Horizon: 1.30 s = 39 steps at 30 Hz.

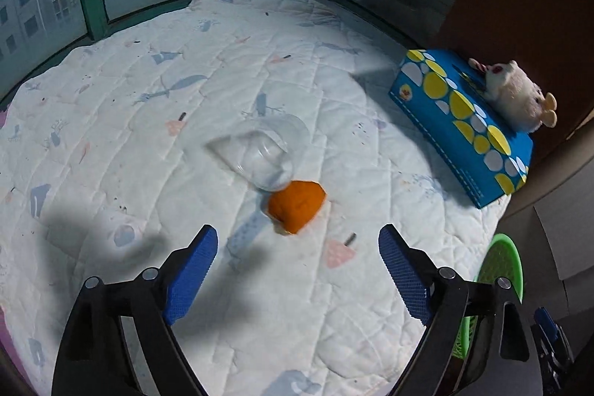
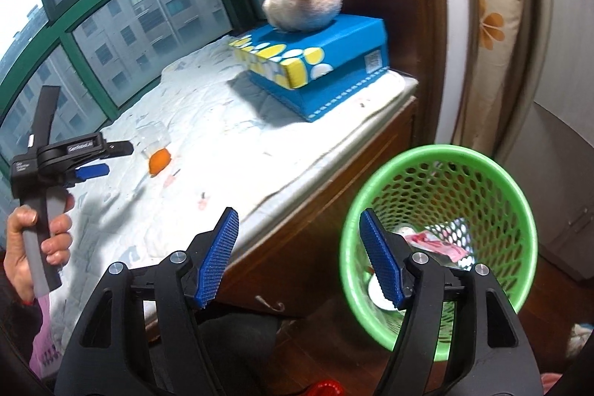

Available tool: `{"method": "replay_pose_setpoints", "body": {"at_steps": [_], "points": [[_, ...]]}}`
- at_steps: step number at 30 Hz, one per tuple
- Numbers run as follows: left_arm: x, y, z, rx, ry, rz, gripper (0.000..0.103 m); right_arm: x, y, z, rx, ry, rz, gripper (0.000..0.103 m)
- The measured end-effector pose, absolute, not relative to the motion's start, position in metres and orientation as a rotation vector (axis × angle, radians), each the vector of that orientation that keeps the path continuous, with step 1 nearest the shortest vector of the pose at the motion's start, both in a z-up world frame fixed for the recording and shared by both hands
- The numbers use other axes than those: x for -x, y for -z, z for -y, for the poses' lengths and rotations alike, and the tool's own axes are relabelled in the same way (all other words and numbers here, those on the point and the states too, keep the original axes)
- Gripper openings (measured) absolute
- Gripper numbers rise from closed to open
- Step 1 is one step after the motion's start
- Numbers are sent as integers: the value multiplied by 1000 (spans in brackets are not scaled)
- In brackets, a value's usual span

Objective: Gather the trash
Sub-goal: 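Move both tools back over the mattress toward the orange peel, then grasp the clear dome lid with the left tool while the right tool grasps the orange peel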

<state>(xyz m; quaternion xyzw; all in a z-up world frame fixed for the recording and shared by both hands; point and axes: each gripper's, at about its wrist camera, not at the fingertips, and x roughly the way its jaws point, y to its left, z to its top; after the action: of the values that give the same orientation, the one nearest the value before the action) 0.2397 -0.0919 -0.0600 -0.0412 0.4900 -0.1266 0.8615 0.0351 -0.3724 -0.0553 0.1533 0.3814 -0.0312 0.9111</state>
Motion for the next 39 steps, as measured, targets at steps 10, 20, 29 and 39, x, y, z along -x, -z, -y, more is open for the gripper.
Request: {"method": "replay_pose_setpoints", "body": {"at_steps": [10, 20, 29, 39], "points": [[-287, 86, 81, 65, 308, -1052, 87, -70, 54, 335, -282, -11, -807, 70], [-317, 103, 82, 103, 344, -1069, 87, -93, 58, 315, -265, -52, -835, 70], [-327, 108, 78, 153, 399, -1067, 63, -112, 63, 296, -242, -92, -858, 70], [-313, 83, 42, 202, 347, -998, 61, -146, 61, 260, -199, -182, -857, 70]]}}
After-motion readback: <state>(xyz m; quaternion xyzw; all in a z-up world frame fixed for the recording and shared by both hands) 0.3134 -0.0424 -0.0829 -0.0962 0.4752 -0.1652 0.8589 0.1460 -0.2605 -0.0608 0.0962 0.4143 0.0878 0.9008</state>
